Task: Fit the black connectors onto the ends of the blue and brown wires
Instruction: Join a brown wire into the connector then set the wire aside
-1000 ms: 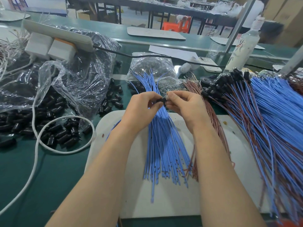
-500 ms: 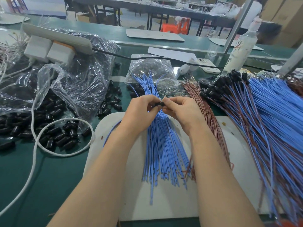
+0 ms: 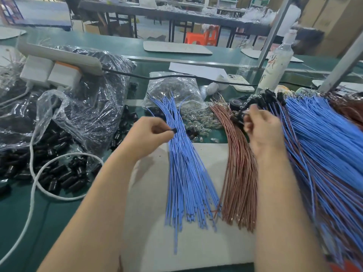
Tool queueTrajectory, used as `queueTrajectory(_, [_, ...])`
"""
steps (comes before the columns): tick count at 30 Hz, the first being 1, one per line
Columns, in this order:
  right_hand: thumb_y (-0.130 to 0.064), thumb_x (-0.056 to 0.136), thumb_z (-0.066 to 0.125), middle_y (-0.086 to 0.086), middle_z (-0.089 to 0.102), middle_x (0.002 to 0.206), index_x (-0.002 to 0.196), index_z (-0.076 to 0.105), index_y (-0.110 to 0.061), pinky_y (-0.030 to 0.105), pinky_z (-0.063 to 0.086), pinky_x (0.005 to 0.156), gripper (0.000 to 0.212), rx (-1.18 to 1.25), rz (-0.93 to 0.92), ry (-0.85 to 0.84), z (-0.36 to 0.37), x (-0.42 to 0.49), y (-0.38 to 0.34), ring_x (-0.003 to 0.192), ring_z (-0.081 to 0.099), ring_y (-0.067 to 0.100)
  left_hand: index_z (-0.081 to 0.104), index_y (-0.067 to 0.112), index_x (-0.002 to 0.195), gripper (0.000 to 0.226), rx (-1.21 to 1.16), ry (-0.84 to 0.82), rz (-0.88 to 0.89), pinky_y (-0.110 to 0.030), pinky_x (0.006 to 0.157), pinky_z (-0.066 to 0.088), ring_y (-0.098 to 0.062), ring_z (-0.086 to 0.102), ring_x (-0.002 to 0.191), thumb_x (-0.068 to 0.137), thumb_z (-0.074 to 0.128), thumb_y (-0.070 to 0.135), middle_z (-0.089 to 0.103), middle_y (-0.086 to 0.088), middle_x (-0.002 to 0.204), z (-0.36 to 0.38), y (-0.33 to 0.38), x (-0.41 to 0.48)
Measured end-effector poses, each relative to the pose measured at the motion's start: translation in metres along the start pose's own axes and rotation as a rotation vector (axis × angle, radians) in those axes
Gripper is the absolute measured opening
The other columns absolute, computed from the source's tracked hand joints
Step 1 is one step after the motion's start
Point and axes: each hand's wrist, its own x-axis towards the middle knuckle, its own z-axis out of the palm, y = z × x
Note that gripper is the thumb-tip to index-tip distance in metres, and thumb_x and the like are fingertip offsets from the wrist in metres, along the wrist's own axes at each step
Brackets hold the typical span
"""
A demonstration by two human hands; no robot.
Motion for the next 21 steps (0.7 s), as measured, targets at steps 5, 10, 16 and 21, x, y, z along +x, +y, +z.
queueTrajectory(5, [-0.017, 0.090, 0.060, -0.005, 0.061, 0.067, 0.086, 0.067, -0.011, 0.021, 0.045, 0.060, 0.011, -0.421, -0.033, -0.087, 0.022, 0.006, 0.021, 0.060, 0.053, 0.006, 0.070, 0.019, 0.096, 0.011, -0.145, 0.155, 0.011, -0.018, 0.076, 0.047, 0.000, 0.062, 0.076, 0.087, 0.067, 0.022, 0.070, 0.007, 0.085, 0.019, 0.018, 0.018])
queueTrajectory(10, [-0.011, 0.086, 0.060, -0.008, 0.063, 0.079, 0.088, 0.065, -0.024, 0.017, 0.043, 0.056, 0.014, -0.709, -0.033, -0.195, 0.038, 0.010, 0.035, 0.073, 0.058, 0.006, 0.066, 0.022, 0.096, 0.008, -0.164, 0.208, 0.001, -0.023, 0.076, 0.048, -0.007, 0.060, 0.075, 0.088, 0.066, 0.022, 0.068, 0.005, 0.085, 0.031, 0.033, 0.046])
queueTrajectory(16, [-0.009, 0.091, 0.053, -0.005, 0.067, 0.093, 0.099, 0.068, -0.025, 0.015, 0.042, 0.063, 0.023, -0.802, -0.054, -0.221, 0.040, 0.015, 0.025, 0.081, 0.060, 0.008, 0.065, 0.016, 0.105, 0.016, -0.152, 0.182, -0.019, -0.017, 0.064, 0.048, -0.010, 0.060, 0.076, 0.090, 0.063, 0.020, 0.067, 0.002, 0.090, 0.046, 0.040, 0.063])
queueTrajectory(21, [-0.025, 0.082, 0.071, 0.004, 0.069, 0.094, 0.090, 0.071, -0.015, 0.030, 0.050, 0.077, 0.012, -1.131, 0.092, -0.259, 0.031, 0.012, 0.021, 0.091, 0.063, 0.021, 0.063, 0.019, 0.099, 0.009, -0.175, 0.150, -0.032, -0.022, 0.066, 0.047, -0.007, 0.058, 0.072, 0.091, 0.062, 0.018, 0.066, 0.003, 0.086, 0.054, 0.035, 0.063])
